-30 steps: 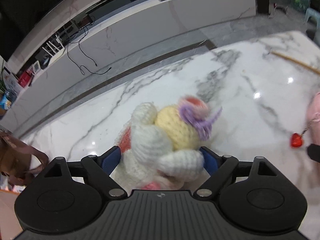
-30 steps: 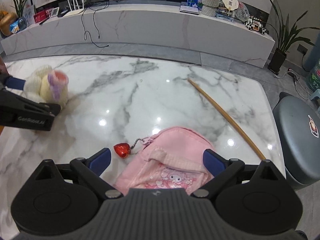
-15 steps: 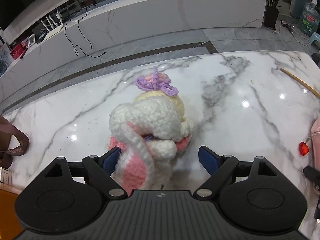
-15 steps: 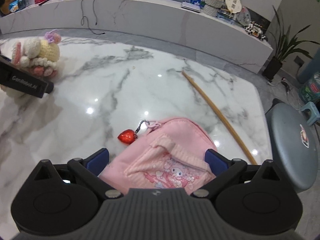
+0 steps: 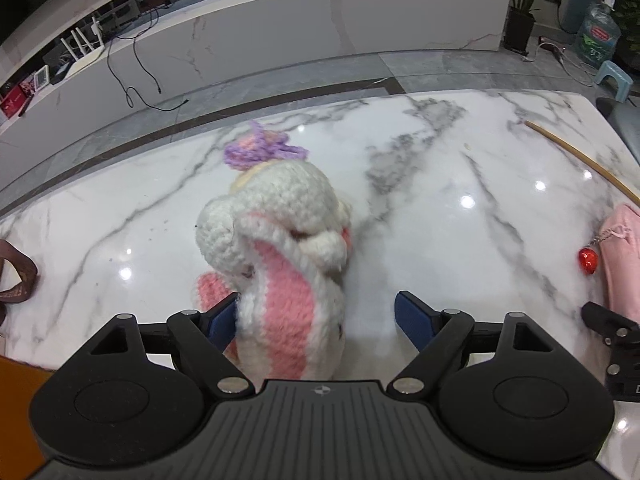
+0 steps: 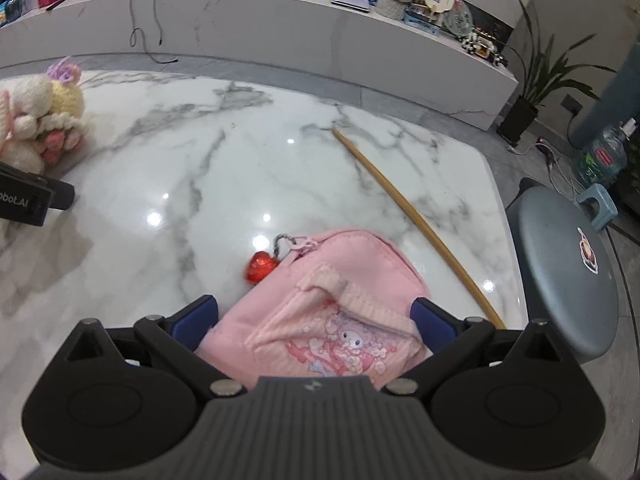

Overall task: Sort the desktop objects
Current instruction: 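Grasp the white crochet bunny with the left gripper while the right gripper grasps the pink backpack, then lift the bunny and pink backpack and carry both over the orange box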

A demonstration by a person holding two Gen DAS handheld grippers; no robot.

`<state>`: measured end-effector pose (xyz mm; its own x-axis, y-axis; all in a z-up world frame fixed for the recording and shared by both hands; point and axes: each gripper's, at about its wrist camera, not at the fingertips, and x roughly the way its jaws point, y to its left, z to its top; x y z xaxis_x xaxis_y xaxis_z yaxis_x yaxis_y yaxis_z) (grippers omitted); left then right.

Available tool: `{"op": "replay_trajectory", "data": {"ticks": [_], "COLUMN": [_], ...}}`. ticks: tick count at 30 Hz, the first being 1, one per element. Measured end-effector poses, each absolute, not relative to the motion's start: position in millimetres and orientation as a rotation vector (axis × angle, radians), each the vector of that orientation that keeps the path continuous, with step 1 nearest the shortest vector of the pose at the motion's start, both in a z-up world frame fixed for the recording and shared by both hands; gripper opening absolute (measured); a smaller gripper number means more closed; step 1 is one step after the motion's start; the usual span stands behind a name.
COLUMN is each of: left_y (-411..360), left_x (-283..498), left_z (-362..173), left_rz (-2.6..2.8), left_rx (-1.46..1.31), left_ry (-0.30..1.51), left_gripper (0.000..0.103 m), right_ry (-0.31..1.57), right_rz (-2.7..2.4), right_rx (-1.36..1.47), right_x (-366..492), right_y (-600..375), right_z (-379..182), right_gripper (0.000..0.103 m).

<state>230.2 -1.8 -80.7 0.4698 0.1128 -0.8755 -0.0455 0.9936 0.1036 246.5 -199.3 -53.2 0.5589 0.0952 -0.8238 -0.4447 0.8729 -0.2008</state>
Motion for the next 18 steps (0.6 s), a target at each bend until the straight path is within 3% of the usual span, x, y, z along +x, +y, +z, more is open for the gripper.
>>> {"op": "replay_trajectory", "data": {"ticks": [1, 4, 5, 18], "left_y": [-2.8, -5.9, -7.2, -12.2], "left_x": [229.5, 227.8, 227.4, 199.9], "left_z": [-80.5, -78.4, -77.5, -73.8], "left_rz": [0.092, 0.067, 0.059, 0.048], "left_rx": [0.068, 0.056, 0.051, 0.026], "left_ry": [1.077, 1.077, 1.077, 1.072], "left_gripper": [0.090, 0.071, 0.060, 0.057], "right_ry": [0.930, 0.939, 0.940, 0.919], "right_rz": [0.335, 0.349, 0.355, 0.396], "right_rx": [-0.418, -0.431, -0.436, -0.365], "right_x": [246.1, 243.7, 242.4, 236.3], "right_y": [-198.7, -197.0, -196.7, -209.7], "right_z": [-52.8, -50.1, -49.4, -26.7], "right_gripper": [0.099, 0.093, 0.091, 0.062]}}
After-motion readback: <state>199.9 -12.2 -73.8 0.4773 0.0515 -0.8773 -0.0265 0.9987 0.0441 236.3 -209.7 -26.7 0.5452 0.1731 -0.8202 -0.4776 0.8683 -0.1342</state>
